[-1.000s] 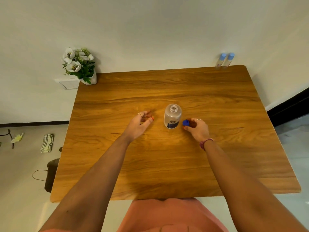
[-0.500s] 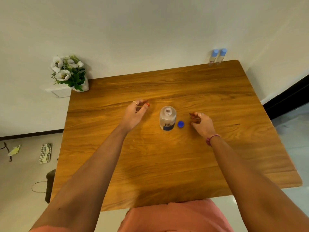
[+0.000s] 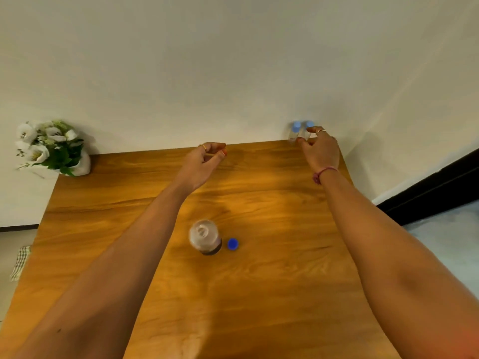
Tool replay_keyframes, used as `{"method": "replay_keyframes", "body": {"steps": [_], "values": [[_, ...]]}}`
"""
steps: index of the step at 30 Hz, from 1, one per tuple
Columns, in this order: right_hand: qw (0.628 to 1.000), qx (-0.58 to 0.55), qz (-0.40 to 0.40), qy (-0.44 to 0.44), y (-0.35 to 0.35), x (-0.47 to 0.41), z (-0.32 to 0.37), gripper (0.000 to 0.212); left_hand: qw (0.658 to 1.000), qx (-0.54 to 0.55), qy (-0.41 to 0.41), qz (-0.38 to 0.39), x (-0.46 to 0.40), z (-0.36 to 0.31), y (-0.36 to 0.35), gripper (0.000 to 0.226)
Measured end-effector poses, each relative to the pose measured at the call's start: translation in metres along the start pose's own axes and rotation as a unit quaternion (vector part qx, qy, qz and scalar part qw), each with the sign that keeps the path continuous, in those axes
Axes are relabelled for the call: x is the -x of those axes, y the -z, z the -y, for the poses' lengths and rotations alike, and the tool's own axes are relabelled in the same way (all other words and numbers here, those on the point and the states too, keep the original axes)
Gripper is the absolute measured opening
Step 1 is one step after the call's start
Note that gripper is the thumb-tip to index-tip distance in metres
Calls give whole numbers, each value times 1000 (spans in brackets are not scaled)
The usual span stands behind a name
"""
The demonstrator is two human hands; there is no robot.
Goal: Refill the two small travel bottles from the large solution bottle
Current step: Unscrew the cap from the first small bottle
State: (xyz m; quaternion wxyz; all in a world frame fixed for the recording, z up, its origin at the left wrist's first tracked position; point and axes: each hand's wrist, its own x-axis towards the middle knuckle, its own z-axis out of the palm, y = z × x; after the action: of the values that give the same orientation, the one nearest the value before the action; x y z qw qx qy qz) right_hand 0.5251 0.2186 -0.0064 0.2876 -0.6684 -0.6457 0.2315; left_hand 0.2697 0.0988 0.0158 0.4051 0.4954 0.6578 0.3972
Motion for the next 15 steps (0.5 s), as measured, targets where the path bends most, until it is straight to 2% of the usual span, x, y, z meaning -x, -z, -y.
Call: {"method": "replay_keyframes", "body": {"steps": [5,15], "values": [[999,49,21,-4,-12,-49,-5,45,1000,-2,10,-5,-29,-10,-23,28],[987,153,54,-17,-39,-90,-4,43,999,-16,28,-1,-49,-7,-39,27]]}}
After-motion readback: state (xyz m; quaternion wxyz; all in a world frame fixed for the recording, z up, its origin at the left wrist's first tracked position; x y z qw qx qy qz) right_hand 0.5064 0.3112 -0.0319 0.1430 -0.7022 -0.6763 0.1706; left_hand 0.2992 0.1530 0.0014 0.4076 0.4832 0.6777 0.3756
